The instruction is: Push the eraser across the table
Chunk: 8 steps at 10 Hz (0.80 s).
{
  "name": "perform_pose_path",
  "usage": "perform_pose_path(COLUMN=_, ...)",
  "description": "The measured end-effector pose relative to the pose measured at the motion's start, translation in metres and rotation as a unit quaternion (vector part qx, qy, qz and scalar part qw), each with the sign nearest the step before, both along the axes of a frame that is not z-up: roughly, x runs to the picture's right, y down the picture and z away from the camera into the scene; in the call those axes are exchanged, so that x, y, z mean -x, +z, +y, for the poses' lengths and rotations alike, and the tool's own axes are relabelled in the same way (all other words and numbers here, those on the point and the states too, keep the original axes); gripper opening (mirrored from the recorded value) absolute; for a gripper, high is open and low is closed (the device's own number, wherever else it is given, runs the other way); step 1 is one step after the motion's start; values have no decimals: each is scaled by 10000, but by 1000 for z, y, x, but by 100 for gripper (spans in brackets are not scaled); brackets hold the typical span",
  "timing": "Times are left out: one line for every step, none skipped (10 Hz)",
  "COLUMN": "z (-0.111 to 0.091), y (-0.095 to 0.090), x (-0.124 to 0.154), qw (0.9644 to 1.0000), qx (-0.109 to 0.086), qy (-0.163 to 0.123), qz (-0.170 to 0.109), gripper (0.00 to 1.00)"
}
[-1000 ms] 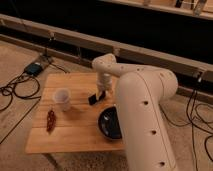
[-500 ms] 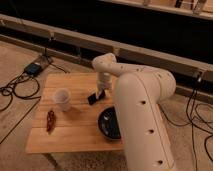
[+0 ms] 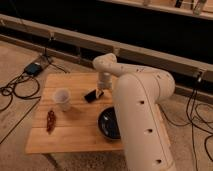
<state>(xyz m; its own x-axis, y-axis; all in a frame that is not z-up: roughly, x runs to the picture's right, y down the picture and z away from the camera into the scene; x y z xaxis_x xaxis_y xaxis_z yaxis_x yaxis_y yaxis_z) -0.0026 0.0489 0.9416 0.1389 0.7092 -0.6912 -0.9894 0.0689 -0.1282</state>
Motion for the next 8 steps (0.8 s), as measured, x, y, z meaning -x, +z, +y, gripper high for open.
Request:
perform_pose_path(z=-1, y=1, x=0, qw=10000, qx=-12, qy=11, qz=-1, gripper=65)
perform_pose_path(z=0, y=3, x=-1, qw=10000, qx=-11, qy=12, qz=7, gripper=65)
perform_pose_path(z=2, y=4, x=-2, qw=10000, qx=16, qy=-10, qz=29, gripper=65)
perform_pose_path(z=4, y=5, x=-4, qw=10000, qx=36, qy=-33, qz=49, gripper=65)
perform_pose_path(z=7, y=6, x=-6, qw=9999, qx=70, qy=-56, qz=81, gripper=65)
perform_pose_path(z=10, y=8, x=-9, qw=9998, qx=104, qy=-71, qz=122, gripper=65)
perform_pose_path(z=11, y=10, x=-10, qw=9998, qx=126, qy=-78, qz=147, gripper=65)
perform_pose_path(z=14, y=13, x=-12, qw=9997, qx=157, qy=-83, qz=182, gripper=65)
